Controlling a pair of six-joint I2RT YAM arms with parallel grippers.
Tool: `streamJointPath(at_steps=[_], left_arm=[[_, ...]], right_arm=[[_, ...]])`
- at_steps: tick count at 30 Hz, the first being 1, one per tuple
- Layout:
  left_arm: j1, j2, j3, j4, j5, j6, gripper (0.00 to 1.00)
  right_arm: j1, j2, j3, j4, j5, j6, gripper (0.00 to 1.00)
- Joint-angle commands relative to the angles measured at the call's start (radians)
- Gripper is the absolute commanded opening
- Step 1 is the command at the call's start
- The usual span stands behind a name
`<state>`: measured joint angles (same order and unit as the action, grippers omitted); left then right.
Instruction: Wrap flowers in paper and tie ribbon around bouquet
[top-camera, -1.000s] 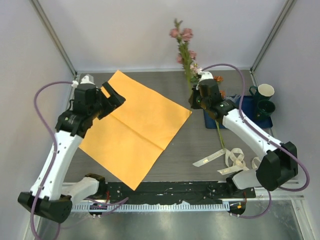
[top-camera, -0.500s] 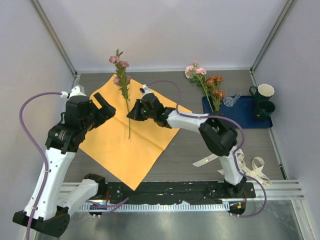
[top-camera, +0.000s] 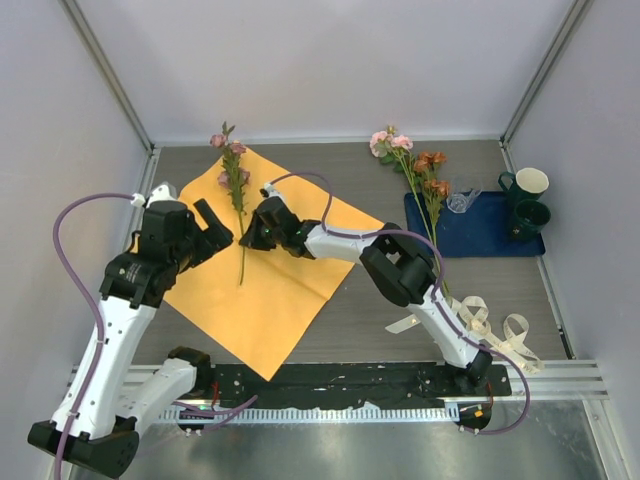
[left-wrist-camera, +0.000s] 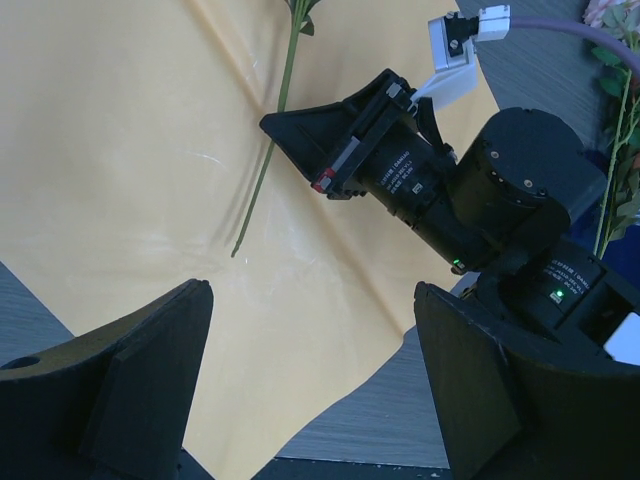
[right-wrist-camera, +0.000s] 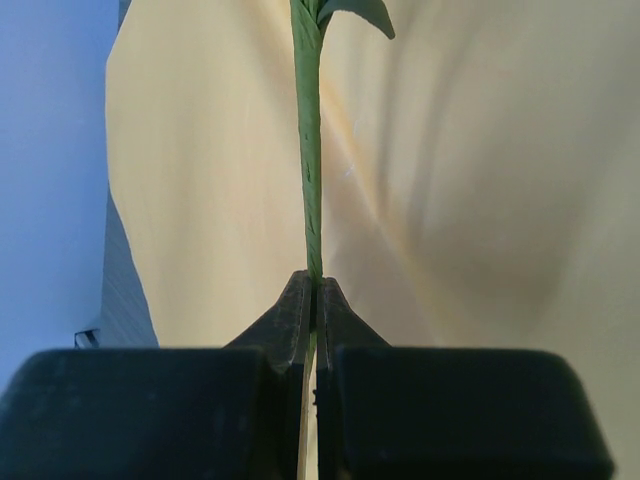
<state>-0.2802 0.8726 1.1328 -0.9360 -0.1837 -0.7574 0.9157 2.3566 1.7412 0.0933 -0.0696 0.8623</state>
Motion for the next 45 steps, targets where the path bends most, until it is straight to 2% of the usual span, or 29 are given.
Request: streamJointPath(at_steps=[1,3,9,18,21,28,36,42,45], left_arm=[[0.004,-0.021,0.013,0.006,-0.034,0.027,0.87],[0.004,-0.024,0.012,0.006,-0.037,0.032,0.87],[0.004,-0.027,-0.004,0.012,-0.023,0.023,0.87],[0.004,-0.021,-0.019,0.028,0.006,0.013,0.87],[0.004,-0.026,-0.021,0.026,0.001,0.016,0.87],[0.004,-0.024,-0.022,0.028,0.001,0.016,0.87],[0.004,-0.027,-0.027,0.029,0.004,0.017,0.87],[0.004,-0.024,-0.034,0.035,0.012,0.017,0.87],[0.004,-0.023,-0.036,0.036,0.015,0.017,0.87]], right_arm=[[0.011,0.004,0.083,-0.087,0.067,-0.046,0.00],[0.011,-0.002,0.084,-0.130,0.105,-0.063,0.00],[0.011,-0.013,0.144,-0.265,0.083,-0.115,0.00],[0.011,0.012,0.165,-0.319,0.059,-0.158,0.02],[0.011,0.020,0.167,-0.320,0.067,-0.158,0.04],[0.011,0.044,0.199,-0.345,0.109,-0.152,0.20],[0.011,0.050,0.207,-0.356,0.122,-0.157,0.29],[0.011,0.053,0.228,-0.380,0.129,-0.189,0.30],[0.011,0.067,0.244,-0.379,0.119,-0.207,0.27]])
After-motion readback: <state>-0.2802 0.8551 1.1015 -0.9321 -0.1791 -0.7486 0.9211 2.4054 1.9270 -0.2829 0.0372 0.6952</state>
